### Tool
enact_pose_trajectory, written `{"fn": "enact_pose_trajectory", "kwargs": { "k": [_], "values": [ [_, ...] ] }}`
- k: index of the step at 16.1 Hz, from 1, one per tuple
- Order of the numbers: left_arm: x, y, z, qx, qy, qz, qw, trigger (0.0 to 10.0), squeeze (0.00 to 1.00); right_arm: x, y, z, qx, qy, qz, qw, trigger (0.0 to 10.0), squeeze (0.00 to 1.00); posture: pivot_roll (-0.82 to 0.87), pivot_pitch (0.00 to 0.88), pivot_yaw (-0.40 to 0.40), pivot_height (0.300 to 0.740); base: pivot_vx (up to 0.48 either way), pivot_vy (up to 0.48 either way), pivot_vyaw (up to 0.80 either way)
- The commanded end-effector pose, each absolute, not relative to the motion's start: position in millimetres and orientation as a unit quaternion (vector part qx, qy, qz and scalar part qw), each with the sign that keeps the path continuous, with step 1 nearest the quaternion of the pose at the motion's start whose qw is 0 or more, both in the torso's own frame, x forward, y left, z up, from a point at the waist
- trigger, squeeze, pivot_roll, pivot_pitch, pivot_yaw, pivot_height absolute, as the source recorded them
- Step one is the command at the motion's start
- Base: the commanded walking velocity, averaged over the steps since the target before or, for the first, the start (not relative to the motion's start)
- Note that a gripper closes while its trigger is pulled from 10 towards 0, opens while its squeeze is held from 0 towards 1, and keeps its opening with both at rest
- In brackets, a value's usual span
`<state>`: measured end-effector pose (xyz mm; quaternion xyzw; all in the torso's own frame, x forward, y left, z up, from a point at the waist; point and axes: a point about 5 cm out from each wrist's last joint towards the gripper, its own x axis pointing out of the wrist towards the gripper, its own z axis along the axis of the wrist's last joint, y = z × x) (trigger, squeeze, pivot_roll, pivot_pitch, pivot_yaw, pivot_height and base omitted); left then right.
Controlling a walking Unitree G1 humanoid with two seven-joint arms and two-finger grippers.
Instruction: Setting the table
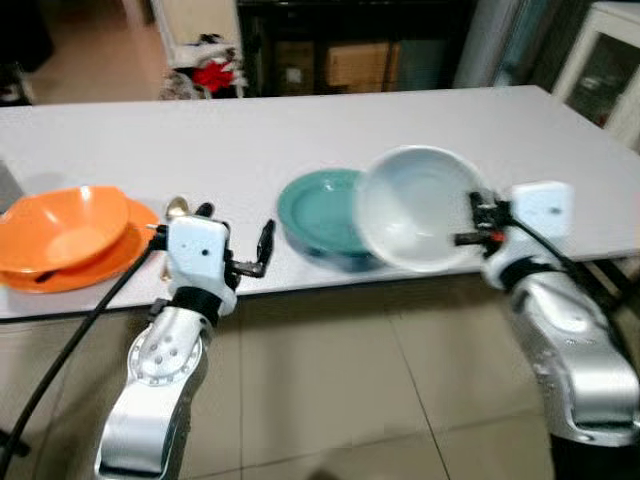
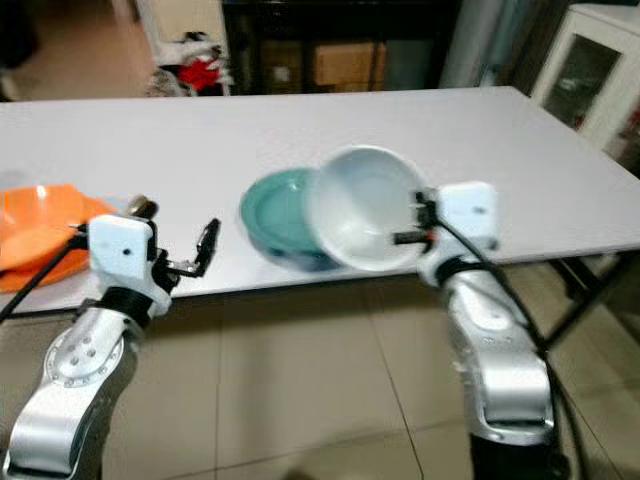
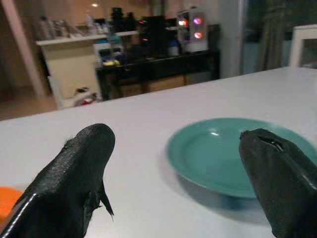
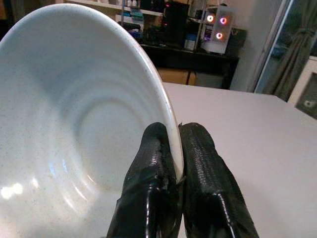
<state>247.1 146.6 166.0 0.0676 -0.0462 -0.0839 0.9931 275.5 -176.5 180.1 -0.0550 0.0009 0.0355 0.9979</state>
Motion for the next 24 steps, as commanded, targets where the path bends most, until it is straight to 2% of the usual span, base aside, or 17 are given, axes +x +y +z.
{"fn": "enact_pose_trajectory", "kwargs": {
  "k": [1, 8, 11, 12, 13, 14, 17, 20, 22, 24],
  "values": [
    [247.9, 154.1, 166.0, 0.078, -0.047, -0.075, 0.993, 10.0, 0.0, 276.2, -162.2, 187.6, -0.047, -0.024, 0.071, 0.996, 10.0, 0.0, 0.05, 0.0, -0.021, 0.74, 0.352, 0.0, 0.0],
    [247.1, 161.4, 167.9, 0.094, -0.048, -0.076, 0.992, 10.0, 0.0, 275.9, -150.6, 184.5, -0.046, -0.015, 0.108, 0.993, 10.0, 0.0, 0.05, 0.0, -0.023, 0.74, 0.357, 0.0, 0.0],
    [239.9, 161.9, 170.0, 0.077, -0.051, -0.062, 0.994, 10.0, 0.0, 273.7, -147.1, 186.5, -0.023, 0.0, 0.112, 0.993, 10.0, 0.0, 0.03, 0.0, -0.063, 0.74, 0.354, 0.0, 0.0],
    [239.6, 158.7, 179.4, 0.071, -0.059, -0.057, 0.994, 10.0, 0.0, 270.0, -148.5, 193.4, 0.014, 0.007, 0.116, 0.993, 10.0, 0.0, 0.01, 0.1, -0.103, 0.74, 0.368, 0.0, 0.0],
    [235.7, 158.7, 184.6, 0.064, -0.067, -0.055, 0.994, 10.0, 0.0, 266.5, -151.1, 192.0, 0.025, 0.012, 0.112, 0.993, 10.0, 0.0, 0.02, 0.14, -0.099, 0.74, 0.356, 0.0, 0.0],
    [223.5, 157.8, 188.7, 0.073, -0.061, -0.082, 0.992, 10.0, 0.0, 256.2, -152.9, 183.1, -0.001, 0.031, 0.125, 0.992, 10.0, 0.0, 0.02, 0.194, -0.073, 0.74, 0.364, 0.0, 0.0],
    [217.4, 163.2, 184.4, 0.091, -0.051, -0.08, 0.991, 10.0, 0.0, 244.4, -158.6, 177.7, 0.008, 0.042, 0.127, 0.991, 10.0, 0.0, 0.05, 0.015, -0.047, 0.74, 0.325, 0.0, 0.0],
    [235.0, 166.1, 173.5, 0.08, -0.041, -0.067, 0.994, 10.0, 0.0, 267.7, -166.3, 181.6, 0.009, 0.027, 0.089, 0.996, 10.0, 0.0, 0.04, 0.0, -0.03, 0.74, 0.366, 0.0, 0.0],
    [236.6, 163.1, 168.8, 0.071, -0.036, -0.064, 0.995, 10.0, 0.0, 269.3, -166.7, 182.2, -0.009, 0.023, 0.091, 0.996, 10.0, 0.0, 0.04, 0.0, -0.04, 0.74, 0.409, 0.0, 0.0],
    [236.4, 160.8, 167.6, 0.069, -0.035, -0.061, 0.995, 10.0, 0.0, 273.2, -165.2, 189.3, 0.014, 0.017, 0.106, 0.994, 10.0, 0.0, 0.05, 0.0, -0.053, 0.74, 0.411, 0.0, 0.0]
  ]
}}
